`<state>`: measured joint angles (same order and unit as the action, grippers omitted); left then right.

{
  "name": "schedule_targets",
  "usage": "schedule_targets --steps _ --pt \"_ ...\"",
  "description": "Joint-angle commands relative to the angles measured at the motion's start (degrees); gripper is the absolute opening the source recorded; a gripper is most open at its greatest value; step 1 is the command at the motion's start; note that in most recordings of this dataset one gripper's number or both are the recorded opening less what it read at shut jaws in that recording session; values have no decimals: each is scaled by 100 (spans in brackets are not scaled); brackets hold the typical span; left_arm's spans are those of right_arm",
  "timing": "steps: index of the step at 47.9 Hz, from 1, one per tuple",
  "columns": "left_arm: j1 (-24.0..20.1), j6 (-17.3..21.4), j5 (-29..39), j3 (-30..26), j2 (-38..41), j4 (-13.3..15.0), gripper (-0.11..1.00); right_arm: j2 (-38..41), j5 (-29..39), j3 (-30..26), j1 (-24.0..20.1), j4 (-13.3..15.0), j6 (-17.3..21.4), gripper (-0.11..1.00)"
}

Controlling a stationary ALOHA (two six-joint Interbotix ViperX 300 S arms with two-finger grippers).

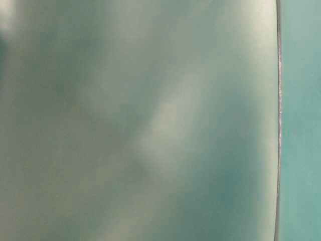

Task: Move the cup toward the block with left arm.
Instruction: 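Lift the cup and carry it right toward the tape square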

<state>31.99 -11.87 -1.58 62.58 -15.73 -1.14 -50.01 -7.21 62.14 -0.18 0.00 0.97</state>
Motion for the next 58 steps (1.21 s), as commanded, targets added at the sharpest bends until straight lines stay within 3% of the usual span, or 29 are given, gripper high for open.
schedule_targets --steps 1,9,29,36,48,58 --pt "-290 62 70 -272 -185 -26 69 18 -18 -185 -9 0 9 0" --pt "-1046 343 606 -756 -422 -26 69 9 -18 -193 -9 0 9 0" --pt "-2856 343 940 -1723 -158 -26 69 18 -18 -202 -9 0 -9 0" --pt "-3138 387 1230 -2197 246 -26 69 9 -18 -220 -9 0 -9 0" --pt "-3393 492 2452 -3428 1125 -26 69 9 -18 -246 -9 0 -9 0" --pt "-3551 606 2540 -4184 1626 -26 69 9 -18 -264 -9 9 -9 0"
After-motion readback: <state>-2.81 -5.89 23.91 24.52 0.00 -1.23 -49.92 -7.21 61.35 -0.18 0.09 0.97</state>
